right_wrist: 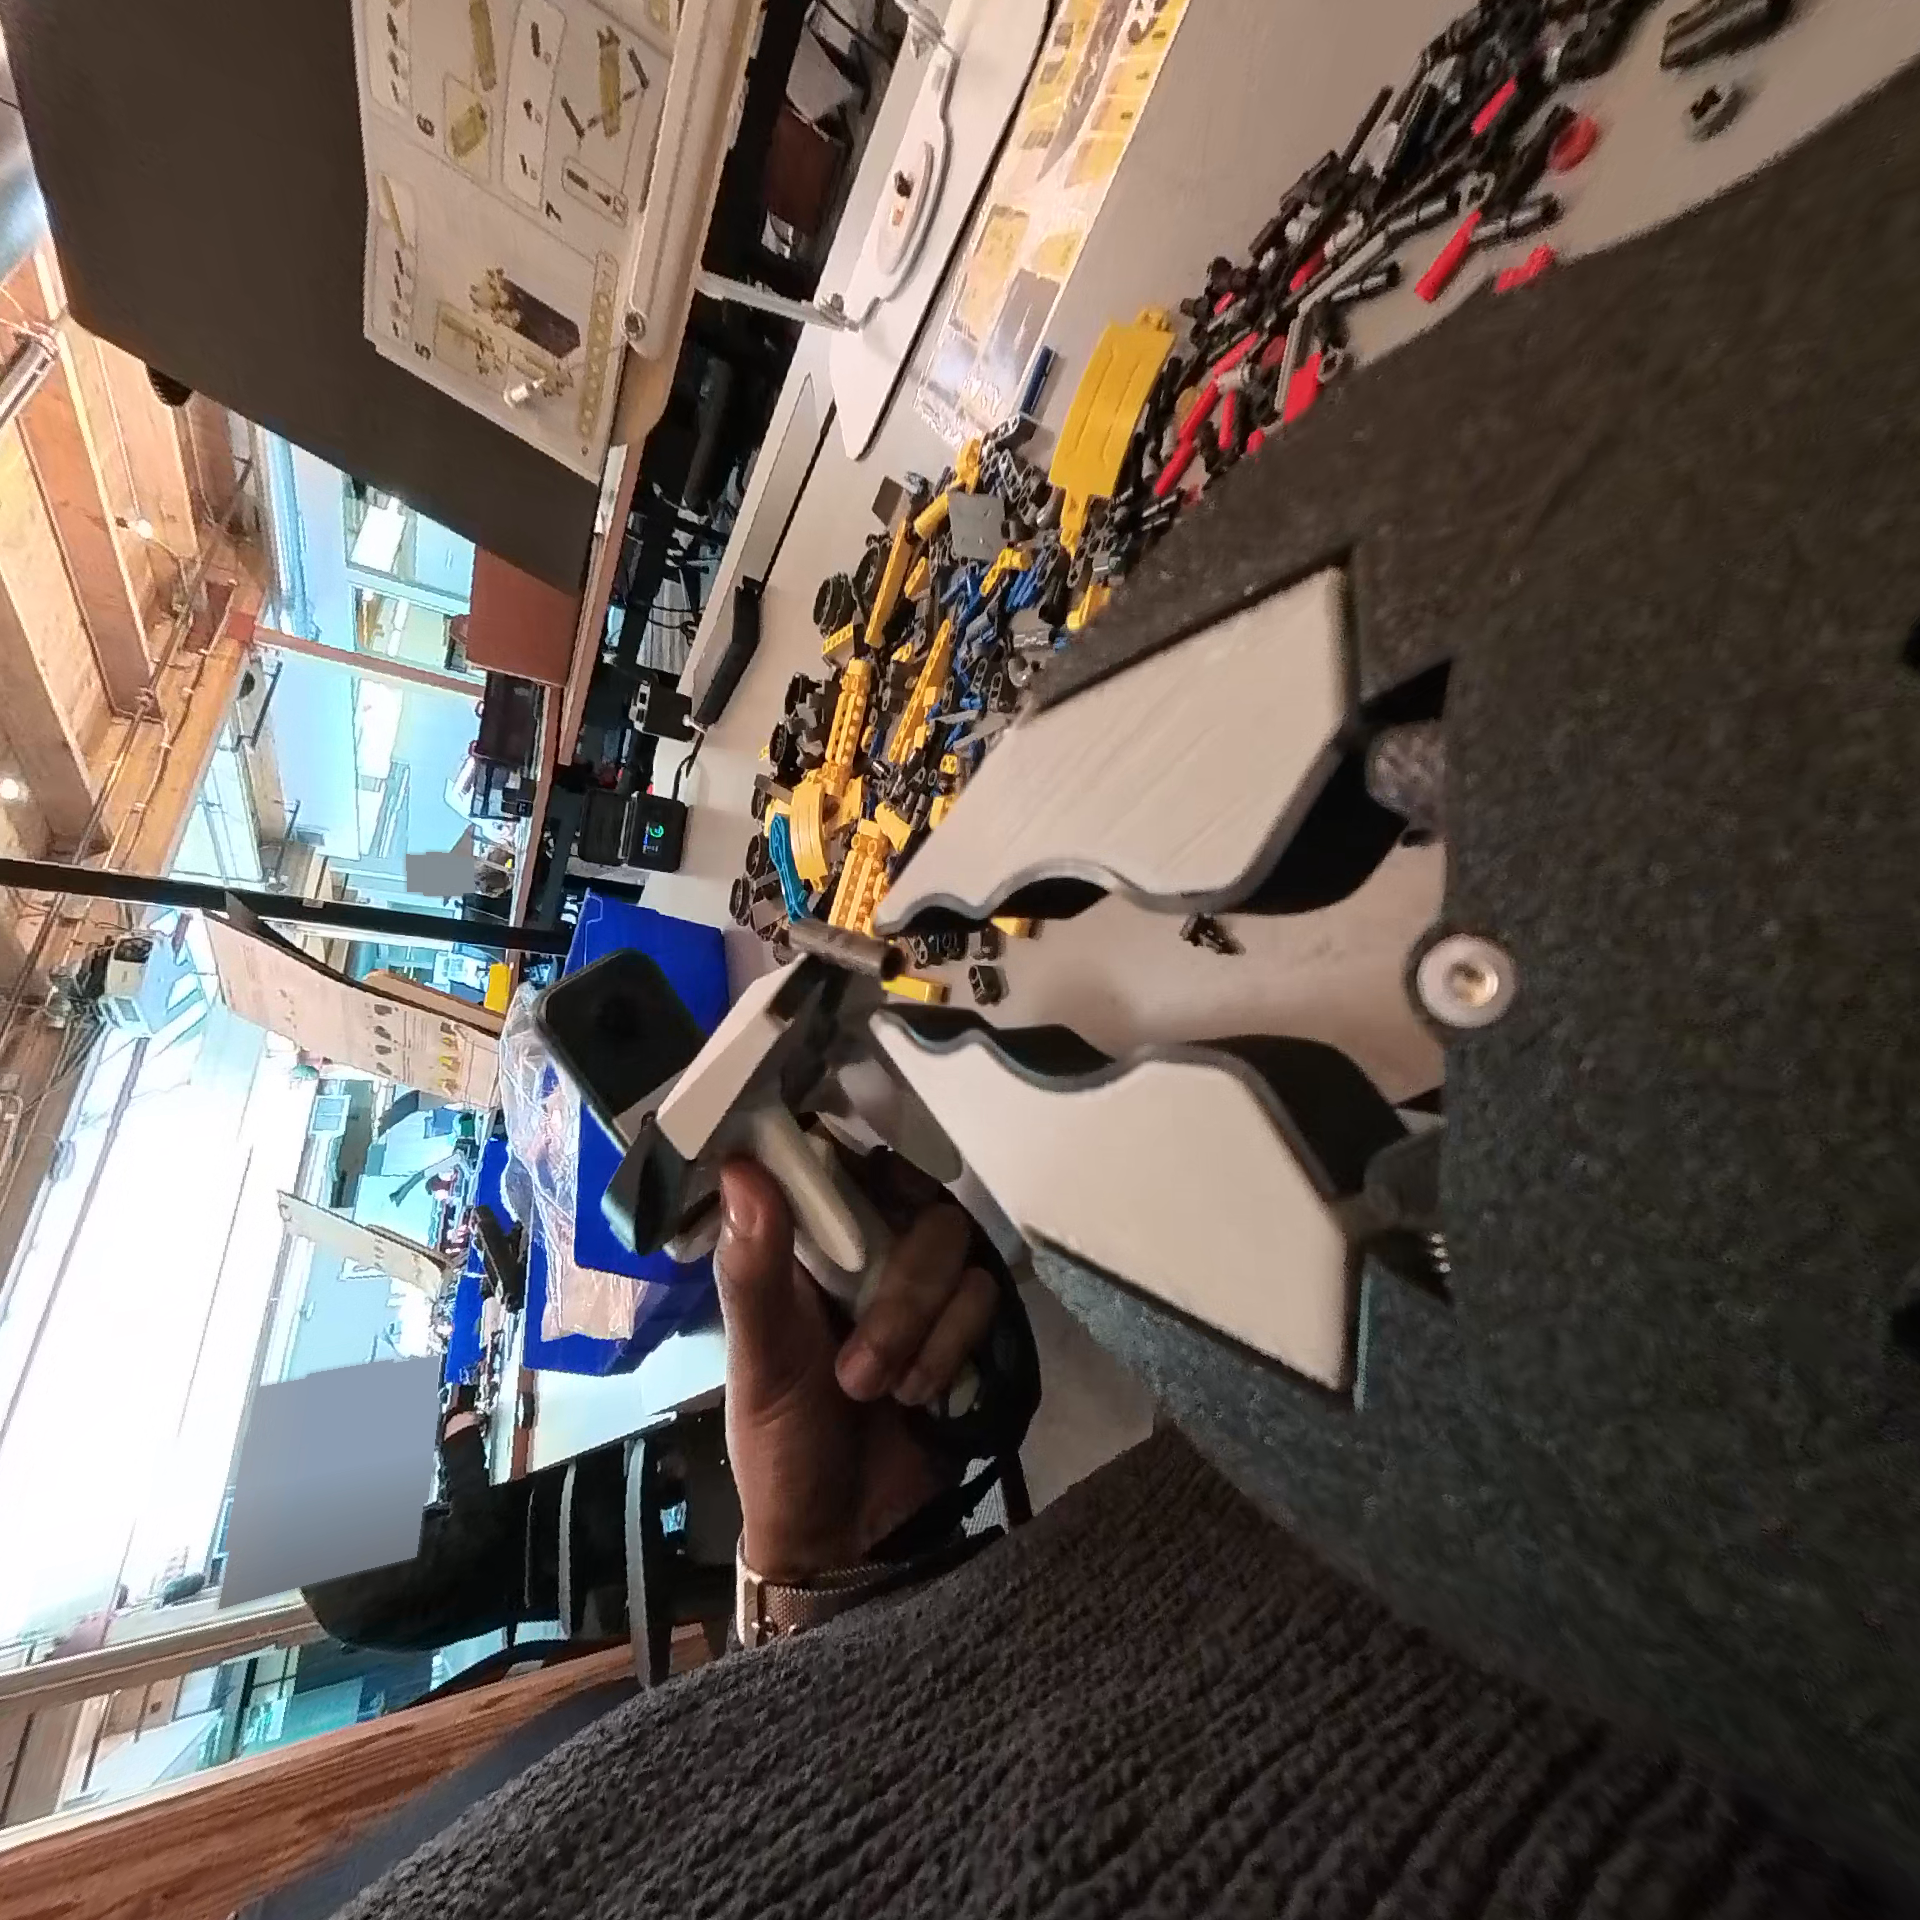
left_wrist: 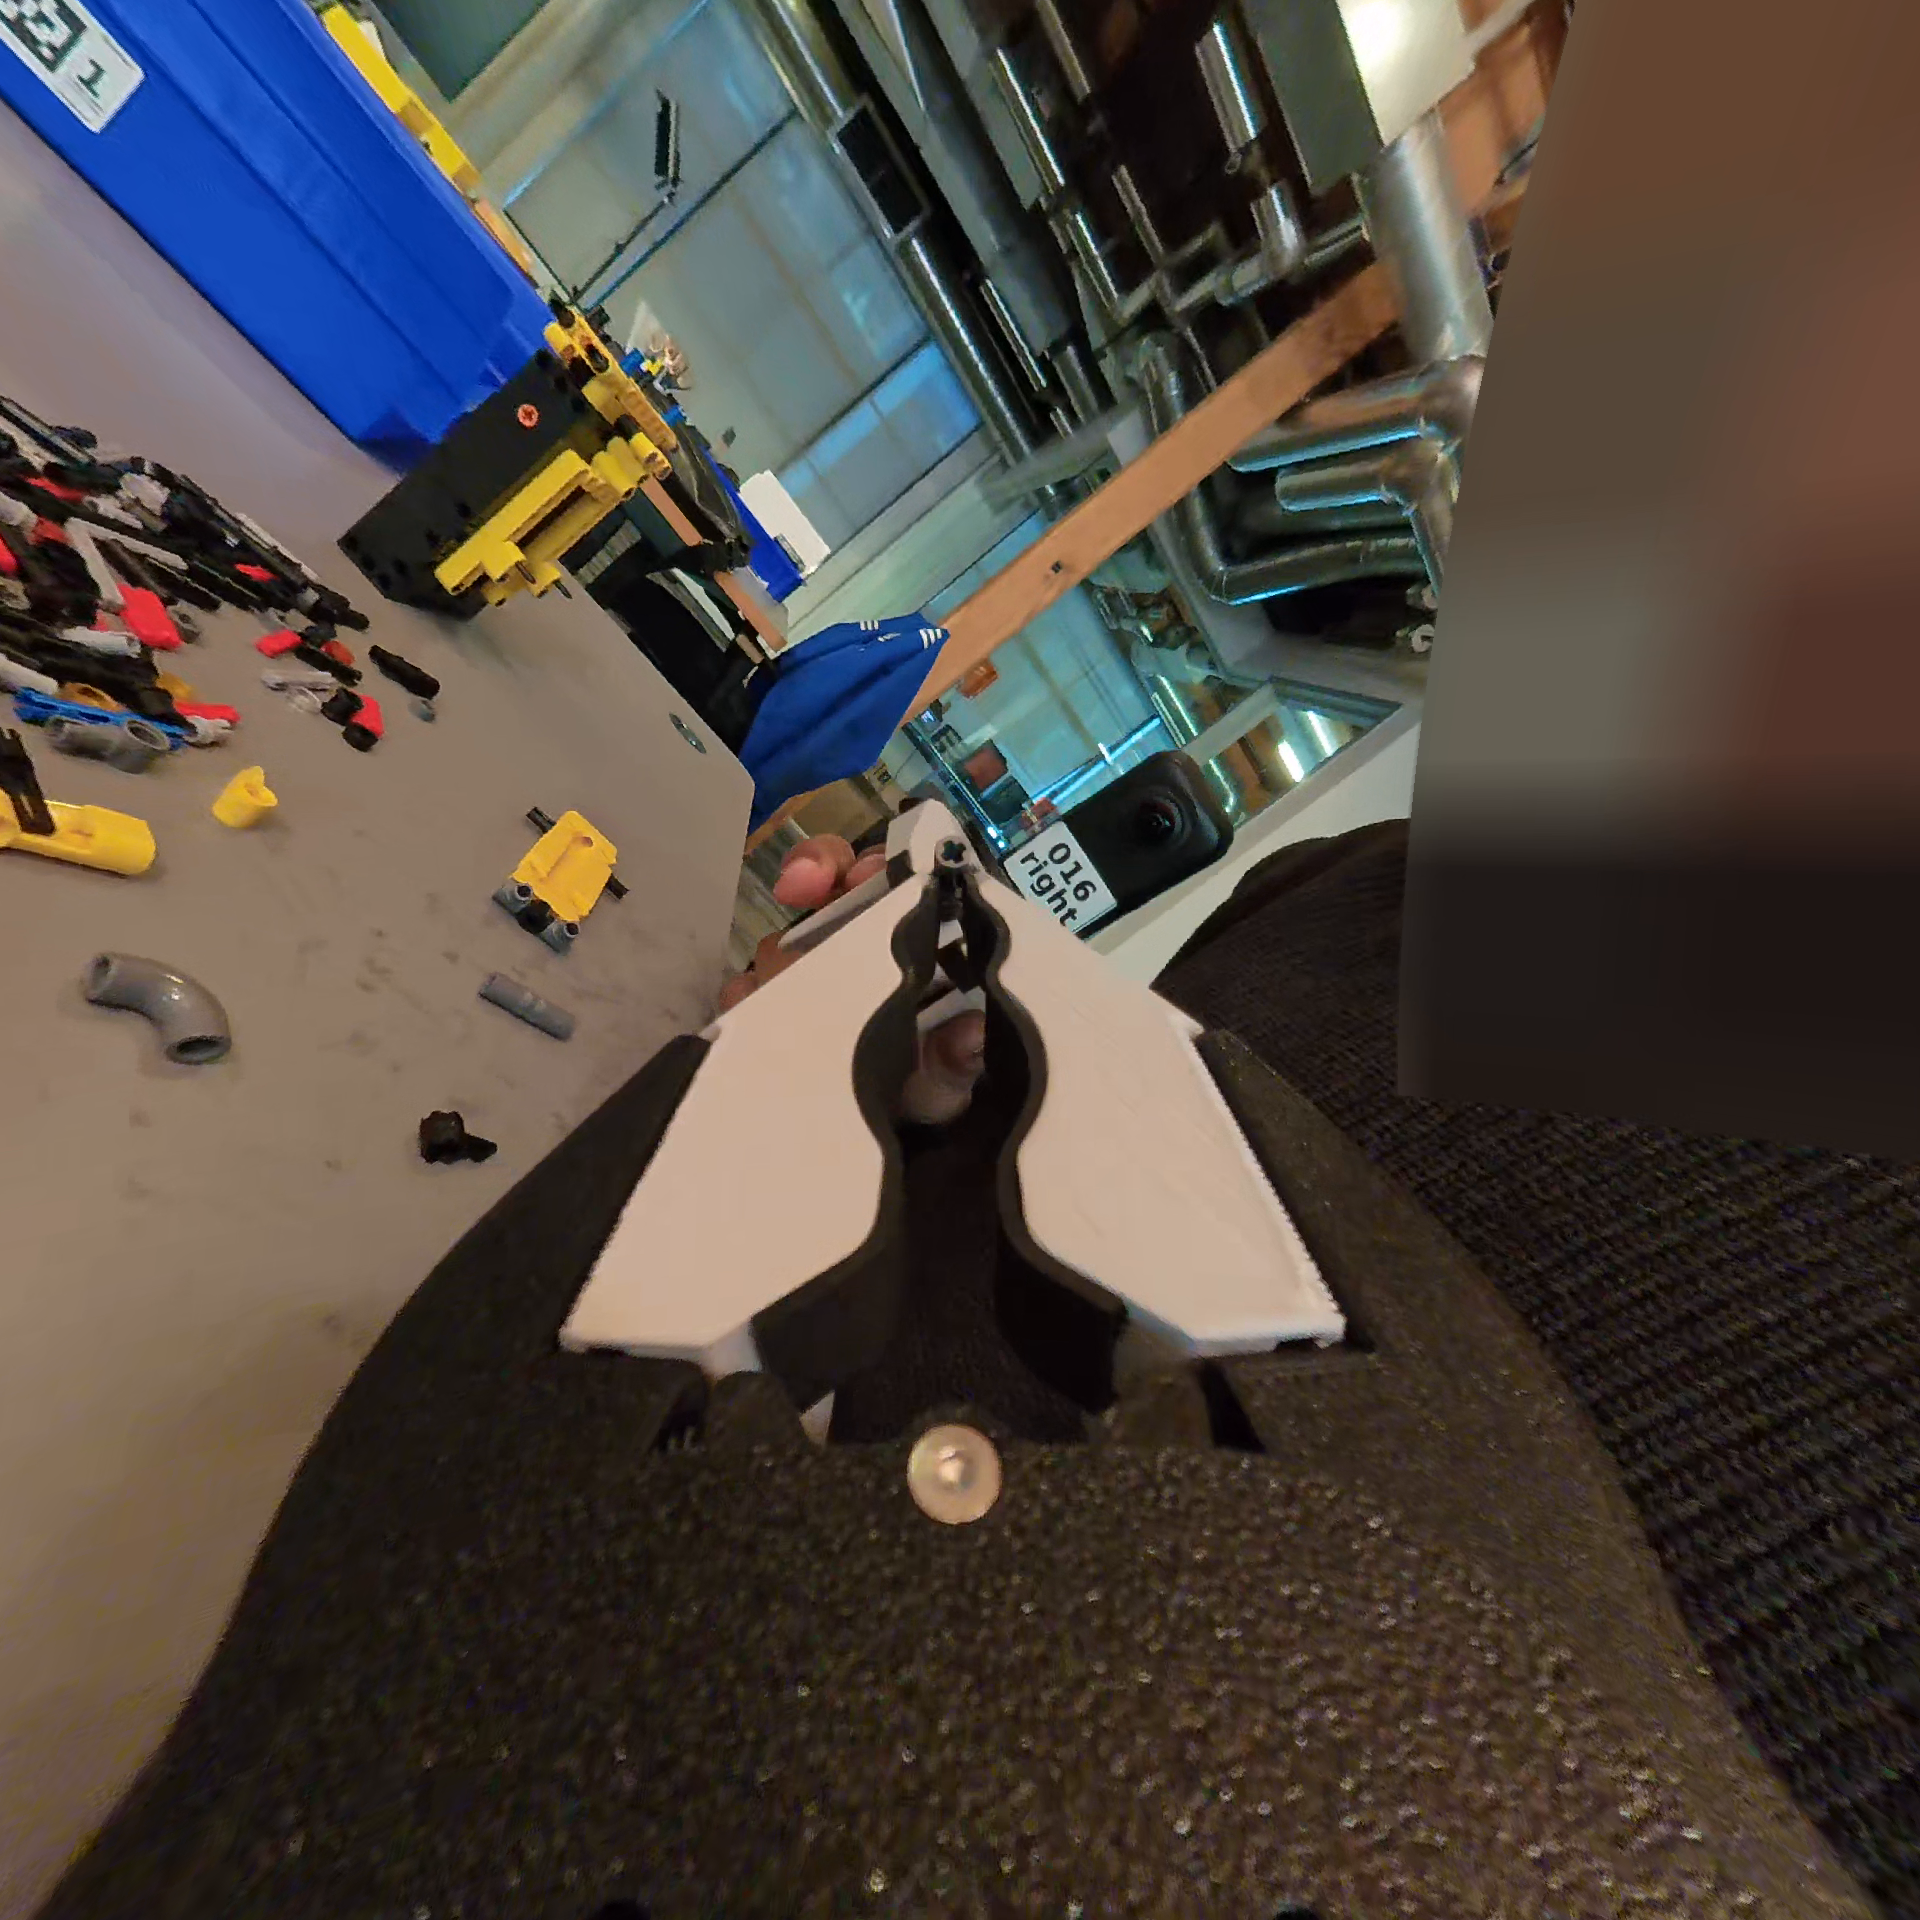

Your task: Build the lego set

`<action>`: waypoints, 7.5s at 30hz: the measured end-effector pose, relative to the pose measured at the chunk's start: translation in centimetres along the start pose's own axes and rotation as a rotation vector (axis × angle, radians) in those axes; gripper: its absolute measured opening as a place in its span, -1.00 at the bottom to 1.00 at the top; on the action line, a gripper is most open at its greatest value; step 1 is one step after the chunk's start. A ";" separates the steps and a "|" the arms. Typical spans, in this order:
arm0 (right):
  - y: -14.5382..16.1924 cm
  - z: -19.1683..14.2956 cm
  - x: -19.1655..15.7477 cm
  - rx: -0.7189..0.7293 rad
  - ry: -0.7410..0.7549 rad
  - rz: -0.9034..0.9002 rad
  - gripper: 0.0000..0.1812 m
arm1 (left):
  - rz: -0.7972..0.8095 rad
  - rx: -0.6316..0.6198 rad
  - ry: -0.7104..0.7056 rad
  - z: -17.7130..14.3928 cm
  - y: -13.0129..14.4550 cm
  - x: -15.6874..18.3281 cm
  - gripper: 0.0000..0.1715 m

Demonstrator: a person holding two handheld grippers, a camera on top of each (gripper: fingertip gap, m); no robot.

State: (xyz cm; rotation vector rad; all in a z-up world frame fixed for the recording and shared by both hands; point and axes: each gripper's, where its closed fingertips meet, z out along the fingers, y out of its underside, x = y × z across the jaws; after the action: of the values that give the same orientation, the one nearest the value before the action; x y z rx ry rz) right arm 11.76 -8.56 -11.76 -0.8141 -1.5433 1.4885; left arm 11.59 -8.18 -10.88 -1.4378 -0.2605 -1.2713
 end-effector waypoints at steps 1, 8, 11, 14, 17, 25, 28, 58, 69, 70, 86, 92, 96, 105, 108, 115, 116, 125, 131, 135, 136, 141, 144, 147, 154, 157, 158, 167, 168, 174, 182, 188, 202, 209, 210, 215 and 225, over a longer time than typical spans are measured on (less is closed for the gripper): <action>-0.1 0.0 0.0 0.007 0.002 -0.002 -0.87 | -0.003 -0.002 0.005 0.1 0.1 0.0 -0.98; -0.6 -0.1 0.6 0.050 0.024 -0.001 -0.88 | -0.034 0.012 0.024 0.7 0.2 -0.1 -0.98; -1.0 -0.3 0.7 0.070 0.028 -0.010 -0.88 | -0.040 0.026 0.040 0.9 0.0 0.1 -0.98; -1.1 -0.4 0.7 0.075 0.029 -0.020 -0.89 | -0.045 0.022 0.050 1.1 0.1 0.2 -0.98; -1.4 -0.7 0.9 0.073 0.046 -0.052 -0.90 | -0.055 0.029 0.067 1.4 0.0 0.4 -0.98; -0.9 -0.9 1.6 0.016 0.050 0.018 -0.93 | -0.019 0.034 0.014 1.8 -0.2 -0.3 -0.95; -0.8 -0.9 1.6 0.009 0.046 0.028 -0.93 | 0.055 0.000 -0.064 1.8 -0.2 -0.6 -0.93; 2.9 -1.1 1.7 -0.137 -0.016 0.062 -0.93 | 0.493 -0.345 -0.697 -2.1 0.9 -7.6 -0.50; 2.8 -1.8 1.9 -0.128 -0.016 0.045 -0.93 | 0.520 -0.444 -0.740 -0.9 2.9 -8.7 -0.49; 2.9 -2.0 2.2 -0.143 -0.006 0.027 -0.92 | 0.514 -0.448 -0.737 -0.8 3.0 -8.7 -0.49; 3.4 -3.0 3.6 -0.176 0.019 0.080 -0.93 | 0.411 -0.580 -0.702 -1.3 6.6 -7.7 -0.49; 3.5 -3.0 3.8 -0.186 0.017 0.089 -0.93 | 0.456 -0.520 -0.723 -1.9 5.3 -7.3 -0.50; 3.6 -2.8 3.7 -0.198 0.006 0.093 -0.93 | 0.539 -0.547 -0.776 -2.2 4.5 -8.8 -0.52; 4.0 -3.0 4.0 -0.215 0.015 0.109 -0.93 | 0.718 -0.712 -0.805 -2.0 4.9 -10.4 -0.81; 4.0 -2.9 4.0 -0.212 0.010 0.121 -0.93 | 0.727 -0.719 -0.790 -1.8 5.0 -10.3 -0.92; 6.2 -3.0 1.8 -0.348 -0.151 0.159 -0.93 | 0.769 -0.685 -0.680 -1.5 5.8 -8.4 -0.93; 6.5 -3.2 1.2 -0.376 -0.194 0.157 -0.93 | 0.778 -0.677 -0.631 -1.3 6.2 -7.6 -0.93; 4.5 -5.4 -5.0 -0.282 -0.555 0.323 -0.94 | 0.658 -0.603 -0.326 -0.3 9.8 -1.1 -0.94; 5.0 -6.5 -7.2 -0.328 -0.629 0.405 -0.94 | 0.621 -0.601 -0.292 -0.1 11.8 0.2 -0.94; 4.9 -6.8 -7.8 -0.330 -0.661 0.426 -0.94 | 0.599 -0.610 -0.279 0.0 12.8 0.4 -0.94; 4.9 -6.9 -7.9 -0.330 -0.665 0.430 -0.93 | 0.595 -0.605 -0.278 0.1 12.9 0.4 -0.94; 4.9 -7.3 -8.5 -0.335 -0.693 0.467 -0.93 | 0.567 -0.563 -0.266 0.1 13.0 0.7 -0.94; 4.8 -7.3 -8.6 -0.330 -0.699 0.476 -0.93 | 0.551 -0.555 -0.254 0.2 13.2 0.8 -0.94; 4.8 -7.4 -8.8 -0.327 -0.716 0.502 -0.93 | 0.540 -0.560 -0.246 0.1 13.4 0.9 -0.94; 5.0 -7.5 -9.2 -0.309 -0.723 0.587 -0.93 | 0.490 -0.556 -0.239 0.1 13.7 1.0 -0.94; 5.0 -7.6 -9.5 -0.320 -0.722 0.593 -0.94 | 0.464 -0.571 -0.238 0.1 14.0 1.1 -0.95; 5.0 -7.6 -9.5 -0.313 -0.717 0.608 -0.94 | 0.456 -0.582 -0.240 0.1 14.0 1.1 -0.95; 5.2 -7.8 -9.9 -0.364 -0.695 0.563 -0.94 | 0.416 -0.596 -0.243 0.2 14.5 1.1 -0.95; 5.2 -7.8 -10.0 -0.366 -0.702 0.570 -0.94 | 0.408 -0.590 -0.239 0.2 14.5 1.1 -0.95; 5.2 -7.6 -10.4 -0.365 -0.724 0.593 -0.94 | 0.379 -0.559 -0.226 0.2 14.7 1.3 -0.96; 5.1 -6.9 -9.4 -0.322 -0.674 0.613 -0.94 | 0.404 -0.492 -0.249 0.1 13.5 0.8 -0.93; 5.0 -6.7 -9.1 -0.316 -0.650 0.586 -0.93 | 0.399 -0.485 -0.258 -0.1 13.3 0.7 -0.92; 3.8 -6.1 -8.4 -0.266 -0.665 0.540 -0.94 | 0.438 -0.401 -0.264 0.2 11.9 1.2 -0.95; 4.0 -5.9 -8.8 -0.282 -0.684 0.526 -0.94 | 0.429 -0.408 -0.251 0.1 12.2 1.2 -0.95; 4.1 -5.8 -8.7 -0.282 -0.679 0.535 -0.94 | 0.430 -0.409 -0.253 0.0 12.1 1.1 -0.95; 4.1 -4.5 -7.0 -0.299 -0.603 0.523 -0.82 | 0.508 -0.422 -0.290 -0.4 10.2 0.6 -0.95; 3.1 -4.5 -7.0 -0.224 -0.581 0.502 -0.92 | 0.514 -0.405 -0.270 -0.7 10.0 1.1 -0.94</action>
State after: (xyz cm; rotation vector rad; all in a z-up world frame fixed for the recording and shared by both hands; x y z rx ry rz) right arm 18.65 -12.40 -15.88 -1.0056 -2.0613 2.0706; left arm 19.14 -12.57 -15.89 -1.8741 0.1967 -0.7299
